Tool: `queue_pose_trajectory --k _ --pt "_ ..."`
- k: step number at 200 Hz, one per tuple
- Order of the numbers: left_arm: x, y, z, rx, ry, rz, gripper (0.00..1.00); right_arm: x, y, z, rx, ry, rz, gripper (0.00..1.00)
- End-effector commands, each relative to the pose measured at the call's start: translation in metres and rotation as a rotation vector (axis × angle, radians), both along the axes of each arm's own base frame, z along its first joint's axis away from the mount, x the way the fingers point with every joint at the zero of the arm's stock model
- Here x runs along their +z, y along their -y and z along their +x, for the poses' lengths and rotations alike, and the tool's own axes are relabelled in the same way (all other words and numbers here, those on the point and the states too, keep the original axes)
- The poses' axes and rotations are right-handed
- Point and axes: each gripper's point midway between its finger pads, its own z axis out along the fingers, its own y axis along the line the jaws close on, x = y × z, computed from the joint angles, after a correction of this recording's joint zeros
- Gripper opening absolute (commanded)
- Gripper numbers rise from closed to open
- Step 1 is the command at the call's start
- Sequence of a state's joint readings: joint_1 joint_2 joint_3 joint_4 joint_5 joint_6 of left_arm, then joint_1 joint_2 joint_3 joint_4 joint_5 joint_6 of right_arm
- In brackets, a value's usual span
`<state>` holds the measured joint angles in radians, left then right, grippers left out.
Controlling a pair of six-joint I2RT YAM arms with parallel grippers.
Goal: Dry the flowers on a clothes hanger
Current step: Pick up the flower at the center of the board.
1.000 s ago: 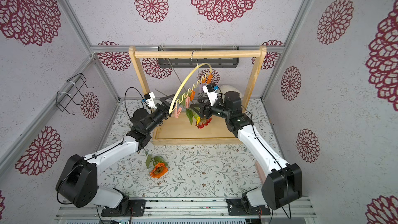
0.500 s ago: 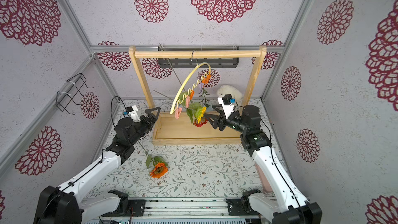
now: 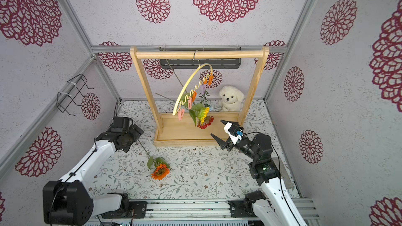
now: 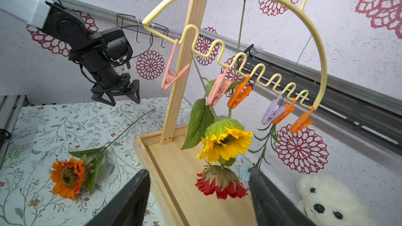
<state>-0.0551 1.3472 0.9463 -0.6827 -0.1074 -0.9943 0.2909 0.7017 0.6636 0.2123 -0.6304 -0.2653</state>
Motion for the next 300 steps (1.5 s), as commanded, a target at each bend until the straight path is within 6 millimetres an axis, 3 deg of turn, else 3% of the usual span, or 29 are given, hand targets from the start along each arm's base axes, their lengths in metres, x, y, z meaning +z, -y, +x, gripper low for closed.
queue_pose_trajectory --k 1,25,50,106,159,220,253,270,286,300 --pt "-0.020 -0.009 -0.028 -0.033 -0.196 0.067 0.91 0.016 0.002 -0.001 -0.017 0.072 -0.002 0.76" --pt "-0.036 -0.011 -0.022 -0.077 -0.262 0.088 0.73 0.020 0.003 0.001 -0.026 0.082 0.000 0.76" --pt "-0.051 -0.008 -0.011 -0.150 -0.322 0.069 0.62 0.022 0.002 0.002 -0.023 0.087 0.001 0.76" --pt "-0.077 0.003 0.008 -0.252 -0.403 0.020 0.57 0.022 -0.001 0.005 -0.008 0.062 -0.002 0.74" --pt "-0.093 -0.005 0.020 -0.246 -0.420 0.034 0.24 0.025 -0.001 0.006 -0.008 0.061 0.007 0.71" --pt "-0.099 -0.009 0.029 -0.249 -0.385 0.027 0.05 0.031 -0.002 0.007 0.000 0.056 0.029 0.70" --pt "-0.100 -0.012 0.028 -0.231 -0.357 0.010 0.08 0.033 -0.004 0.007 0.013 0.048 0.039 0.70" --pt "-0.100 -0.012 0.026 -0.224 -0.343 -0.004 0.04 0.035 -0.005 0.007 0.020 0.043 0.048 0.70" --pt "-0.091 -0.010 0.026 -0.219 -0.321 -0.027 0.00 0.038 -0.007 0.005 0.034 0.042 0.060 0.70" --pt "-0.072 -0.011 0.025 -0.201 -0.273 -0.041 0.00 0.040 -0.008 0.003 0.046 0.039 0.069 0.70"
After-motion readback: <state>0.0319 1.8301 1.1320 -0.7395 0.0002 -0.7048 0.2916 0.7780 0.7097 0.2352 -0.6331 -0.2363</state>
